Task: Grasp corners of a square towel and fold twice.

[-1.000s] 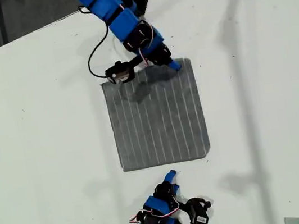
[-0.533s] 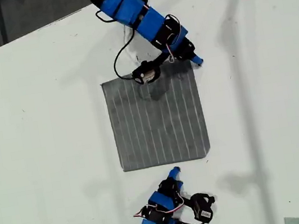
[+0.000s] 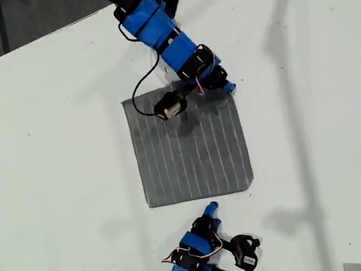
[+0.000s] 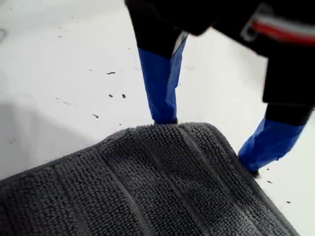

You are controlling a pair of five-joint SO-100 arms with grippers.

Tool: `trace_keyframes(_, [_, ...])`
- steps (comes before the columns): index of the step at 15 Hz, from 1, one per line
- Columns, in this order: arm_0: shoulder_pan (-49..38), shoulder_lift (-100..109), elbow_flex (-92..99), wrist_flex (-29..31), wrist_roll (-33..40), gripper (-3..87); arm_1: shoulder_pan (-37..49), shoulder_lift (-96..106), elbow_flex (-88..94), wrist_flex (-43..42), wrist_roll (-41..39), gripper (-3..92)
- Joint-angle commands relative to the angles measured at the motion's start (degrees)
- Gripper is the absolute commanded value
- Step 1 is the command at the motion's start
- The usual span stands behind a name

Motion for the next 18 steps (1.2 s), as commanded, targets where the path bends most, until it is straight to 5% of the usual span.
trace_keyframes(1, [0.88,-0.44,-2.55,-4.57,0.44,22.0,1.41,2.64,-0.79,-0.53,-0.70,9.4])
trace_keyframes(4, [1.05,-1.23,-2.90,-5.19,0.79,22.0,2.20,2.11,1.05,-2.72,-0.70,-0.1])
trace_keyframes(7, [1.14,-2.72,-3.69,-5.80,1.23,22.0,1.23,1.76,0.97,-2.81,-0.26,1.5])
trace_keyframes(8, [1.14,-3.60,-4.66,-5.62,1.93,22.0,-0.09,1.85,-1.32,-0.44,-0.09,29.0])
trace_keyframes(12, [0.44,-4.31,-6.15,-5.45,3.52,22.0,-3.60,1.41,-12.30,13.89,2.02,36.3])
trace_keyframes(18, [0.26,-4.39,-5.80,-5.98,3.60,21.9,0.62,3.60,-5.80,14.06,-0.97,44.4])
